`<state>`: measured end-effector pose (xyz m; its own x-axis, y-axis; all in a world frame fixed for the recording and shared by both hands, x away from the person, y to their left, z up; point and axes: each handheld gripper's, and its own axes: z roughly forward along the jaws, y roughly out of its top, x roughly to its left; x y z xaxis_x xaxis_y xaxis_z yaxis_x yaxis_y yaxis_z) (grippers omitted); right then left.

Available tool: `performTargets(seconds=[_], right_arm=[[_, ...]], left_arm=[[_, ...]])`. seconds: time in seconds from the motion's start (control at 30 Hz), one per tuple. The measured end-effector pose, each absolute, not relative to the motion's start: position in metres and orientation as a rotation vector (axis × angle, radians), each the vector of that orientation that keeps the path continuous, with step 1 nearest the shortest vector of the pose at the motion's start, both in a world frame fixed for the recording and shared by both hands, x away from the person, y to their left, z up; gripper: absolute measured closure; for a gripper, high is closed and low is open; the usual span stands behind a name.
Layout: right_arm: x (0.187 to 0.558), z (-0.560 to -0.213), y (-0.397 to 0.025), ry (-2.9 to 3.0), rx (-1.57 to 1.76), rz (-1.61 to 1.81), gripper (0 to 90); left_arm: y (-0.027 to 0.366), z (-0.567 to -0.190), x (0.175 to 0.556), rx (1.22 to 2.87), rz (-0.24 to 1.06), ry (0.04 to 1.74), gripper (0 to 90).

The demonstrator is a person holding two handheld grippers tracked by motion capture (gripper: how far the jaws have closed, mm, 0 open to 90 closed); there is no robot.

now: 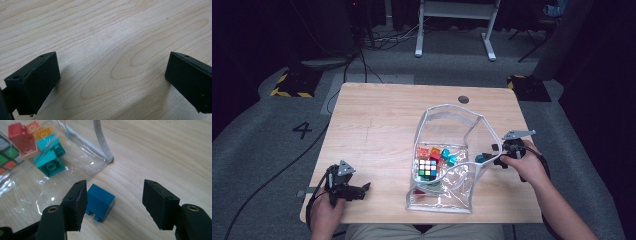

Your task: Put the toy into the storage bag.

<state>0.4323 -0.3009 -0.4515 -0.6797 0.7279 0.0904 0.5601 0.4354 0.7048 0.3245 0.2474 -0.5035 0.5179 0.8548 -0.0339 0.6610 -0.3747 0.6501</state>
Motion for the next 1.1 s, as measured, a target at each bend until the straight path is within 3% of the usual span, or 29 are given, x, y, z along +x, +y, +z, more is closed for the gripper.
performTargets(seconds=[0.5, 0.67, 0.8, 1.1], right_arm=[[0.431, -0.482, -0.281, 2.431, 1.154, 1.038, 38.5], [0.431, -0.487, -0.279, 2.416, 1.183, 1.001, 45.8], [0.432, -0.486, -0.284, 2.43, 1.191, 0.943, 58.1], [0.429, -0.472, -0.295, 2.403, 1.163, 0.952, 59.1]], left_arm=[[0.247, -0.504, 0.325, 2.151, 0.412, 1.228, 0.0], [0.247, -0.504, 0.324, 2.151, 0.416, 1.229, 0.0], [0.247, -0.504, 0.324, 2.147, 0.417, 1.23, 0.0], [0.247, -0.504, 0.324, 2.147, 0.422, 1.23, 0.0]])
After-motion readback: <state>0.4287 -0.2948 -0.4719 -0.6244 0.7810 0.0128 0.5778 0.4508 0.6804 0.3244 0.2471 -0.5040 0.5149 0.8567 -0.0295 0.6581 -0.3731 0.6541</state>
